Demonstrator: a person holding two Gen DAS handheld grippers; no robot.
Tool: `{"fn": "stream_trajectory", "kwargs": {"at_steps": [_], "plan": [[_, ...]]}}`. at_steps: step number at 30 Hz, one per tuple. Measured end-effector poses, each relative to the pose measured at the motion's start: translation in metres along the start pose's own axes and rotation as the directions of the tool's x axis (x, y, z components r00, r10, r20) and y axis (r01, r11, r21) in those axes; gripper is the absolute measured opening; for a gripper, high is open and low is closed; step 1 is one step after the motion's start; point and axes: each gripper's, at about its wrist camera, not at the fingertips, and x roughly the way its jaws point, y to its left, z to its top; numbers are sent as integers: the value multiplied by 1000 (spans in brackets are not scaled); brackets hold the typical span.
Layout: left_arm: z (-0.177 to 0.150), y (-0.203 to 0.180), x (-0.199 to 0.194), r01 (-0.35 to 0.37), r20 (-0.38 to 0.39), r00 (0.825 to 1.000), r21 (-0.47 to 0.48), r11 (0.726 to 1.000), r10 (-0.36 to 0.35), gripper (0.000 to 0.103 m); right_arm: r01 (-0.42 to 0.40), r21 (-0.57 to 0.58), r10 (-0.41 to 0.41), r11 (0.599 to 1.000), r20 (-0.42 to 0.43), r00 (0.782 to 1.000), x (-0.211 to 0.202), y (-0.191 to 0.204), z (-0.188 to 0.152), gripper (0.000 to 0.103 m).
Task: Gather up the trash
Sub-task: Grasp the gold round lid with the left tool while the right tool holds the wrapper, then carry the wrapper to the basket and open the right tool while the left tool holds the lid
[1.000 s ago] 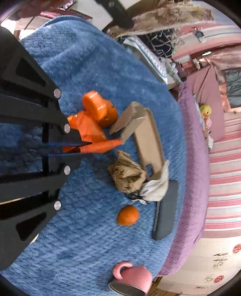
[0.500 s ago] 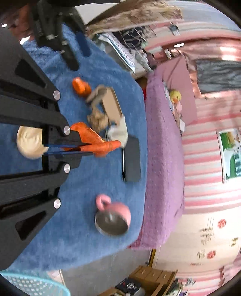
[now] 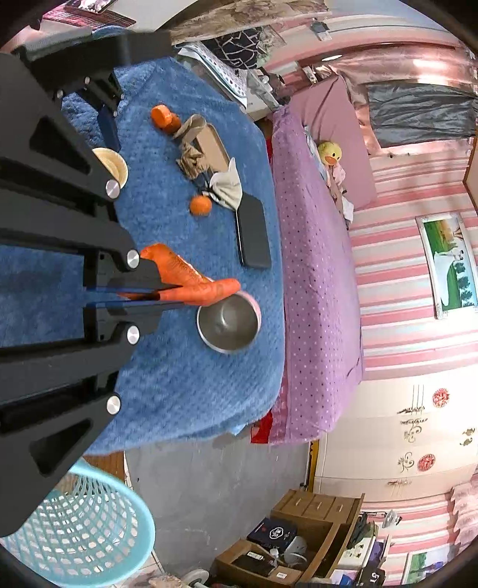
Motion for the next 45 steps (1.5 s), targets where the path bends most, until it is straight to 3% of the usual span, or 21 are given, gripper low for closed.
{"fn": "stream_trajectory", "kwargs": {"at_steps": [1,2,7,11,21,45], "plan": [[0,-1,3,-7,-4,1000,4,1000,8,70,2,2,-2,1000,1,1000,-1,-3,-1,3],[-1,-2,4,-10,-4,1000,5,1000,10,61,2,5,-2,1000,4,1000,-4,-7,0,3],[3,-10,-1,1,18,1000,29,1000,-1,60,12,6,-12,1000,15,1000,-11,-15,0,3],[15,-11,-19,18,87,996,4,1000,-19,60,21,2,-21,1000,24,999,-18,-20,-1,3],[47,-3,-60,38,246,969,-63,997,-21,60,56,5,-56,998,55,997,-38,-33,-4,3],[54,18,-80,50,329,944,-117,992,-8,60,149,67,-154,987,70,986,-56,-81,-9,3]]}}
